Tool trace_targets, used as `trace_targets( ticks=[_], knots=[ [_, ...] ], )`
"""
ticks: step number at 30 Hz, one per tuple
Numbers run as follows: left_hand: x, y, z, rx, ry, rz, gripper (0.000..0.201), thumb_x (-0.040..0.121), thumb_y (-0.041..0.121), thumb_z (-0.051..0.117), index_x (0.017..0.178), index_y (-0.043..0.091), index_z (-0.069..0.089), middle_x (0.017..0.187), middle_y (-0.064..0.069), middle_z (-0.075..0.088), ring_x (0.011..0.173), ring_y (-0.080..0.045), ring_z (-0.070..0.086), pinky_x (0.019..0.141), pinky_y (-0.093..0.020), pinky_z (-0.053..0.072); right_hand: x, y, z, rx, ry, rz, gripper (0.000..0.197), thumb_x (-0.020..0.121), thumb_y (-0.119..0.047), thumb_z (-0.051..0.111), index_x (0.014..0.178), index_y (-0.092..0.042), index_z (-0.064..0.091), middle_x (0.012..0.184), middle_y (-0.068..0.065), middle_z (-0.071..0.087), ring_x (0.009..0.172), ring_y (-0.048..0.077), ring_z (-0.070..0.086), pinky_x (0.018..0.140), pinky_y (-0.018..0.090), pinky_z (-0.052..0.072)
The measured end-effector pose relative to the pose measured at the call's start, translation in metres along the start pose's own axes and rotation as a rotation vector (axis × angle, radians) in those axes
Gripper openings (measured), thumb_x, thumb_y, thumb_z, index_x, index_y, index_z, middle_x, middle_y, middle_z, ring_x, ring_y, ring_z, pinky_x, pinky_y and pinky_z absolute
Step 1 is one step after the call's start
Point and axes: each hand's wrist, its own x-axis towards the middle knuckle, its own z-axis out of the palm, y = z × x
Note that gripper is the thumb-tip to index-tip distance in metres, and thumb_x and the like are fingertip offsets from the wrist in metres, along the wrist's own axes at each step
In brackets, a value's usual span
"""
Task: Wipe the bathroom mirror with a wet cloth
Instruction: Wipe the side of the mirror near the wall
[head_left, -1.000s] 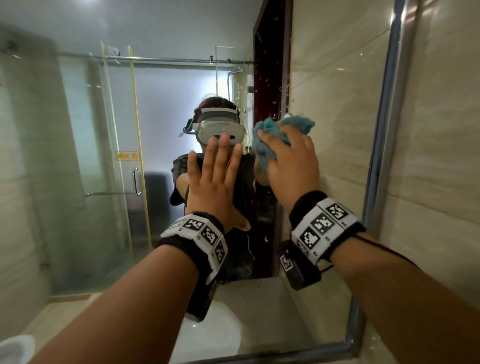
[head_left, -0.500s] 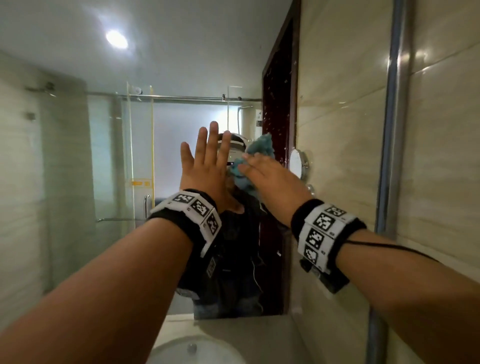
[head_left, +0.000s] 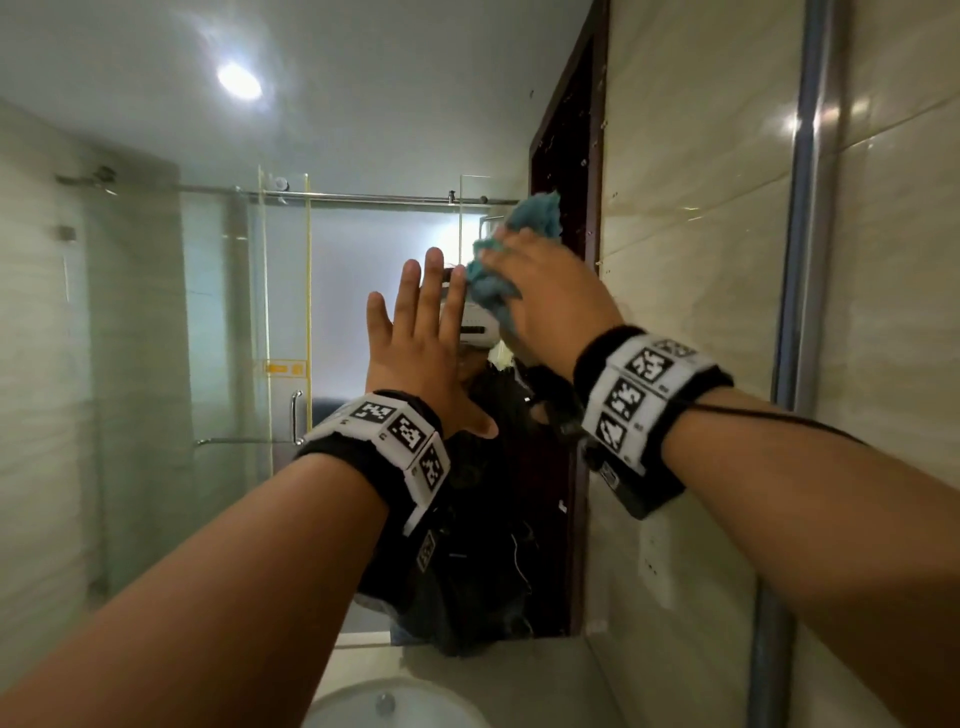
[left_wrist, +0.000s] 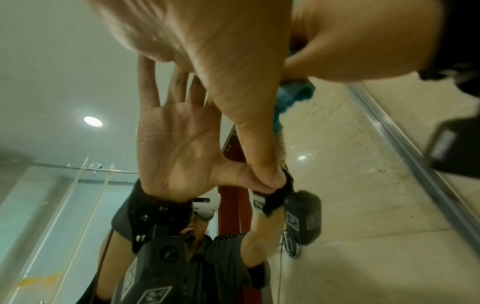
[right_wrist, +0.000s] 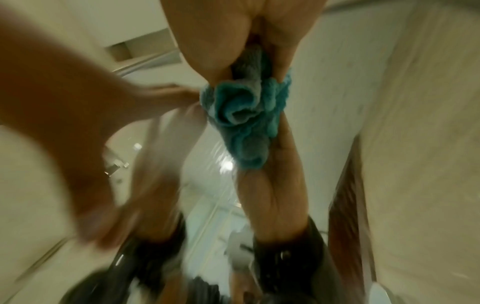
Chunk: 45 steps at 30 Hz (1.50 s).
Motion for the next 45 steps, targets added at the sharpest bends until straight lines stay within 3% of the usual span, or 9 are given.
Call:
trace_targets(
  ticks=[4,9,16,20,24,30,35,41,45],
  knots=[
    [0.000,0.000,0.001,-0.001,0.009,0.004,0.151,0.049,0.083,0.063,0.128,0.015,-0.046,0.144,-0.010,-0.044,0.135,-0.029,-0.036,0.110,-0.052,-0.014,-0.006,-0.009,0.010,0.119,0.085,0.134,0.051,0.092,-0.011,0.054,0.141,-0.012,0.039,0.150,0.009,0.031,0.139,0.026,0.025,0.116,0.037,0.019],
    [-0.001,-0.001,0.001,-0.013,0.004,0.011,0.151,0.049,0.083,0.063,0.130,0.016,-0.045,0.144,-0.010,-0.044,0.136,-0.029,-0.035,0.111,-0.053,-0.013,-0.041,-0.004,0.013,-0.091,-0.029,-0.034,0.064,0.090,-0.019,0.057,0.146,-0.021,0.026,0.152,0.004,0.025,0.139,0.024,0.025,0.109,0.037,0.030],
    [-0.001,0.001,0.001,0.006,0.011,0.000,0.153,0.046,0.084,0.063,0.128,0.016,-0.047,0.143,-0.010,-0.045,0.135,-0.029,-0.036,0.111,-0.053,-0.013,-0.032,0.000,0.008,-0.108,0.112,0.152,0.038,0.087,-0.027,0.050,0.125,-0.023,0.045,0.132,0.013,0.048,0.102,0.030,0.058,0.075,0.037,0.056],
    [-0.001,0.000,0.002,0.008,0.011,0.001,0.153,0.047,0.085,0.061,0.131,0.015,-0.045,0.144,-0.010,-0.044,0.136,-0.029,-0.035,0.110,-0.053,-0.014,-0.045,0.007,-0.001,-0.151,0.059,0.046,0.038,0.089,-0.024,0.058,0.125,-0.025,0.051,0.140,0.010,0.044,0.116,0.030,0.052,0.085,0.038,0.050],
    [-0.001,0.000,0.001,0.002,0.010,0.002,0.153,0.047,0.086,0.061,0.130,0.016,-0.045,0.144,-0.010,-0.043,0.136,-0.029,-0.035,0.110,-0.053,-0.014,-0.032,0.009,0.002,0.039,0.194,0.325,0.042,0.097,-0.026,0.040,0.139,-0.023,0.041,0.149,0.008,0.030,0.134,0.029,0.033,0.106,0.045,0.037],
    [-0.003,-0.001,0.001,0.024,0.013,0.007,0.148,0.051,0.086,0.058,0.129,0.013,-0.045,0.145,-0.012,-0.042,0.136,-0.030,-0.034,0.110,-0.053,-0.013,-0.050,-0.016,0.014,-0.117,-0.036,-0.006,0.056,0.093,-0.026,0.055,0.144,-0.024,0.033,0.154,0.009,0.021,0.138,0.030,0.027,0.106,0.044,0.037],
    [-0.001,0.000,0.002,-0.007,0.003,0.007,0.153,0.047,0.085,0.062,0.132,0.015,-0.044,0.145,-0.010,-0.042,0.136,-0.029,-0.034,0.110,-0.052,-0.015,-0.022,0.005,-0.002,0.111,0.183,0.380,0.054,0.094,-0.013,0.047,0.144,-0.025,0.032,0.153,0.006,0.019,0.138,0.027,0.027,0.112,0.038,0.029],
    [-0.004,0.001,0.001,0.019,0.024,0.010,0.148,0.052,0.085,0.059,0.135,0.013,-0.040,0.147,-0.012,-0.039,0.138,-0.030,-0.031,0.113,-0.053,-0.010,-0.065,-0.024,0.027,-0.005,-0.020,-0.023,0.056,0.086,-0.014,0.062,0.138,-0.024,0.044,0.150,0.011,0.031,0.133,0.032,0.036,0.102,0.048,0.041],
    [-0.002,0.001,0.002,-0.002,0.011,-0.001,0.153,0.046,0.084,0.063,0.136,0.015,-0.040,0.146,-0.009,-0.041,0.137,-0.028,-0.033,0.111,-0.052,-0.013,-0.051,0.038,0.004,0.052,0.177,0.313,0.049,0.093,-0.012,0.047,0.139,-0.031,0.040,0.148,0.003,0.032,0.128,0.023,0.040,0.106,0.034,0.035]
  ],
)
